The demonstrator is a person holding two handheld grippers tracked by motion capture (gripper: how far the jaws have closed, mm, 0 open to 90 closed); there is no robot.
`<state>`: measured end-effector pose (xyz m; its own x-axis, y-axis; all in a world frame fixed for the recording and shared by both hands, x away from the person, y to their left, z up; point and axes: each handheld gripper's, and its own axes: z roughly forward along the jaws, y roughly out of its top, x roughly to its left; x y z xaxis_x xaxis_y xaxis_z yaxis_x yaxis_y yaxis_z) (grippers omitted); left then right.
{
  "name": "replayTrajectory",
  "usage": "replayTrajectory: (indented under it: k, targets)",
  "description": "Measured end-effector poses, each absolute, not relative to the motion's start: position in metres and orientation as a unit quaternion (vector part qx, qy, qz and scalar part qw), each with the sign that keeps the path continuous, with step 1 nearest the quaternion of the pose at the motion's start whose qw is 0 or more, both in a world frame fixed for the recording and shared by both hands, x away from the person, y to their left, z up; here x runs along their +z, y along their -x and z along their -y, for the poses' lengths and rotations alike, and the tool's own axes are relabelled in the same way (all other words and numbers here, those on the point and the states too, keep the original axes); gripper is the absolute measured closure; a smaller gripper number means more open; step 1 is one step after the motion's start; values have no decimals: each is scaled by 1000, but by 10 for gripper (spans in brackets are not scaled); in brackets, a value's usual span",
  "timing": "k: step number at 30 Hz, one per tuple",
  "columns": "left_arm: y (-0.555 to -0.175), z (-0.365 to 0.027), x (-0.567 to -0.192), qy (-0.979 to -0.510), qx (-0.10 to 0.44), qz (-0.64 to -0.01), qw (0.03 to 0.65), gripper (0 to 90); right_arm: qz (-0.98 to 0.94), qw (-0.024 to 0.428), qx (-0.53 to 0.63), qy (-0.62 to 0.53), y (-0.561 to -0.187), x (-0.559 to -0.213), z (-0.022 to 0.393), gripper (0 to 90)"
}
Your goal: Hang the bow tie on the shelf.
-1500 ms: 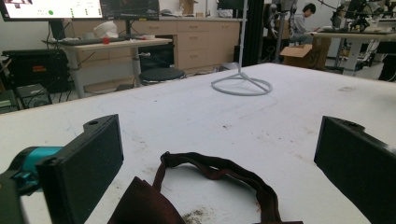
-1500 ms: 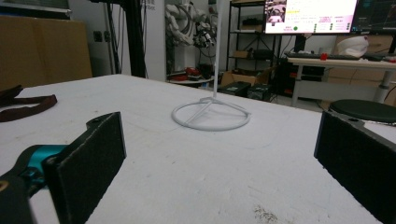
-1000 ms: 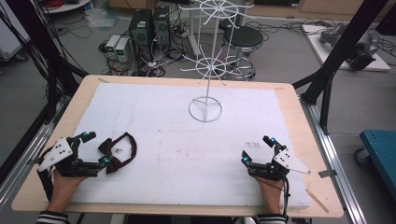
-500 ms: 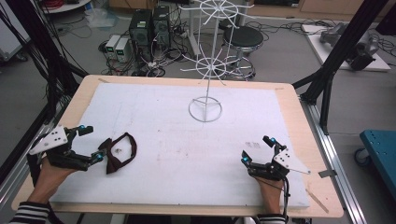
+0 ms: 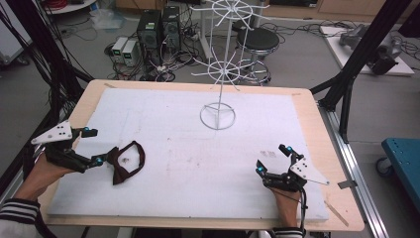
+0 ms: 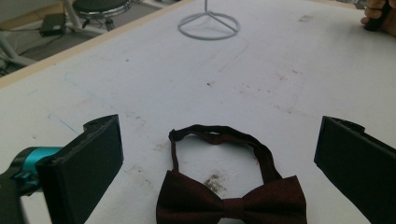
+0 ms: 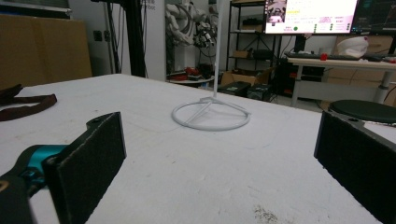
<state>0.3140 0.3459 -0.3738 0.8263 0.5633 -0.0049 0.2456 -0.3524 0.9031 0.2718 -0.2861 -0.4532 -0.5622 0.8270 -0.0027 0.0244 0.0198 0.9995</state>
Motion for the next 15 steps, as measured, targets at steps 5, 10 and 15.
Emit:
replayTrajectory:
  k: [5, 10, 15]
  targets:
    - [-324, -345, -370, -831, 133, -245, 482, 17, -635, 326, 615, -336, -272, -453, 286, 14]
    - [-334, -342, -369, -847, 115, -235, 463, 17, -635, 327, 614, -336, -272, -453, 286, 14]
    - [-342, -341, -374, -858, 102, -236, 444, 17, -635, 326, 615, -335, -272, -453, 286, 14]
